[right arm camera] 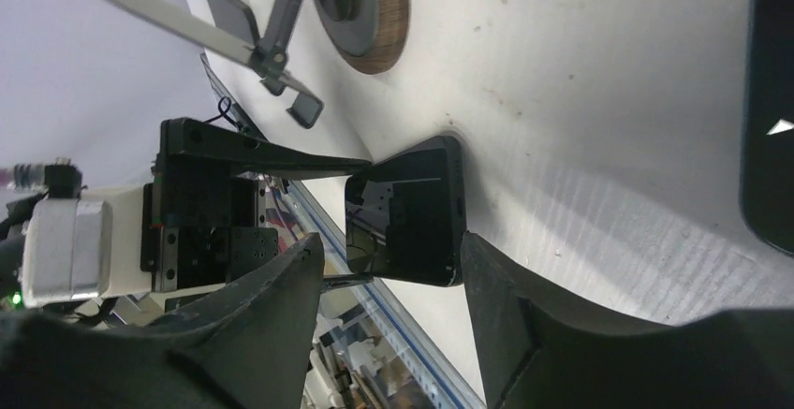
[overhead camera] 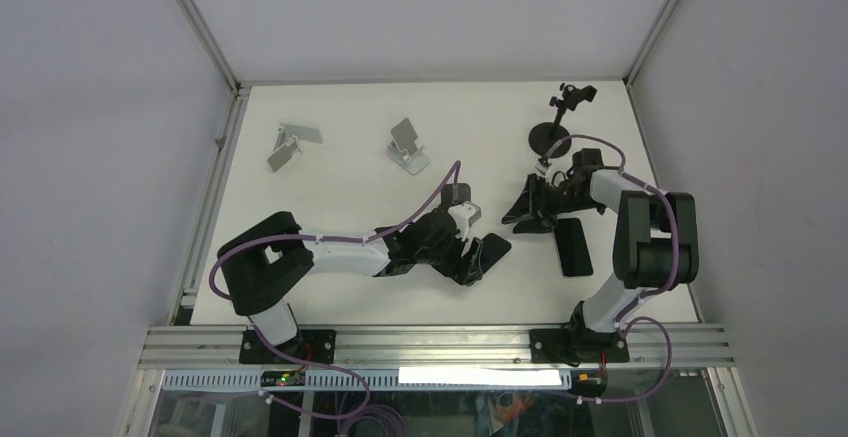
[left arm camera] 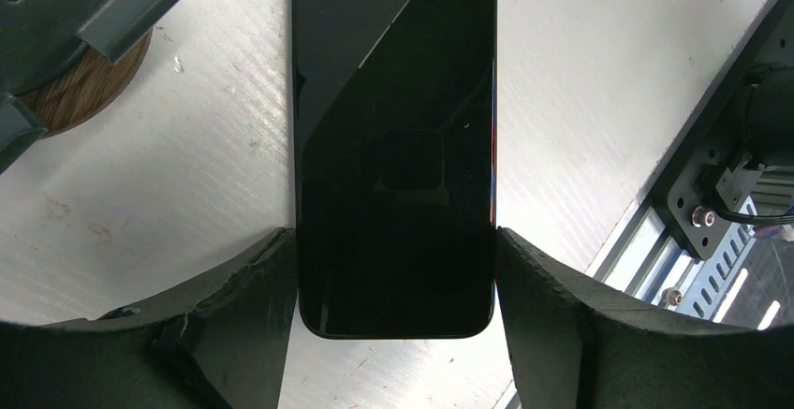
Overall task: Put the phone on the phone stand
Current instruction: Pick up the phone at the center of the board.
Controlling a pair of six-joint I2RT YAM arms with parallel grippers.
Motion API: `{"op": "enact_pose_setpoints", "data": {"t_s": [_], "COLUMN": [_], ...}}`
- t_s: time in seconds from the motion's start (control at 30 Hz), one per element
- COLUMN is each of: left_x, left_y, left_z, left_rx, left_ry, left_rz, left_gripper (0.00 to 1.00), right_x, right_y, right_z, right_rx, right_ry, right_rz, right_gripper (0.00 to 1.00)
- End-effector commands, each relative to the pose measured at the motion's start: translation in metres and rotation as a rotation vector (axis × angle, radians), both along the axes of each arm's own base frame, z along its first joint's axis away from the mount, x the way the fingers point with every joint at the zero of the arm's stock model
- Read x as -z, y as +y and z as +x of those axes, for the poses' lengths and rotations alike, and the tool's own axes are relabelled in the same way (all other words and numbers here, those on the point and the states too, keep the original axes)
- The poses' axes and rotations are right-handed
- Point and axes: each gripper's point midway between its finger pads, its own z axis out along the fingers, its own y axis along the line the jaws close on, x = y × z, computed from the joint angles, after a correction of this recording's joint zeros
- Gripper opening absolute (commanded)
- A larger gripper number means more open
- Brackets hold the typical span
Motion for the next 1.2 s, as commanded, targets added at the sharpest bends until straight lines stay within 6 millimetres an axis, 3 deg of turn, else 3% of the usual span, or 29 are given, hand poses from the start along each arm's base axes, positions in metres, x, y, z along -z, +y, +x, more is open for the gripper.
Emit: {"op": "enact_pose_setpoints", "data": {"t_s": [0.0, 0.3, 0.67, 0.9, 1.07, 1.17], "left_x": [0.009, 0.015, 0.015, 0.015, 0.012, 0.008], "left_y": [-0.001, 0.001, -0.008, -0.012, -0.012, -0.012], "left_z": [-0.007, -0.006, -0.001, 0.000, 0.000, 0.000], "left_rx": [0.001, -0.023, -0.032, -0.035, -0.038, -0.043], "left_ry": [0.057, 0.076, 0.088, 0.097, 0.100, 0.100], "left_rz": [-0.014, -0.015, -0.038, -0.042, -0.053, -0.066], "left_gripper": [0.14, 0.14, 0.15, 0.16, 0.26, 0.37], "right_x": [0.017, 0.035, 0.035, 0.022, 0.012, 0.007], "right_y": [-0.002, -0.003, 0.009, 0.016, 0.015, 0.010], "right_z": [0.000, -0.010, -0.017, -0.013, -0.008, -0.003], "right_rx": [0.066, 0.088, 0.072, 0.075, 0.089, 0.109], "right_ry": [0.139, 0.262, 0.334, 0.350, 0.340, 0.334], "right_rz": [-0.051, -0.062, 0.007, 0.087, 0.133, 0.159], "right_gripper": [0.59, 0.58, 0.38, 0.19, 0.01, 0.00]}}
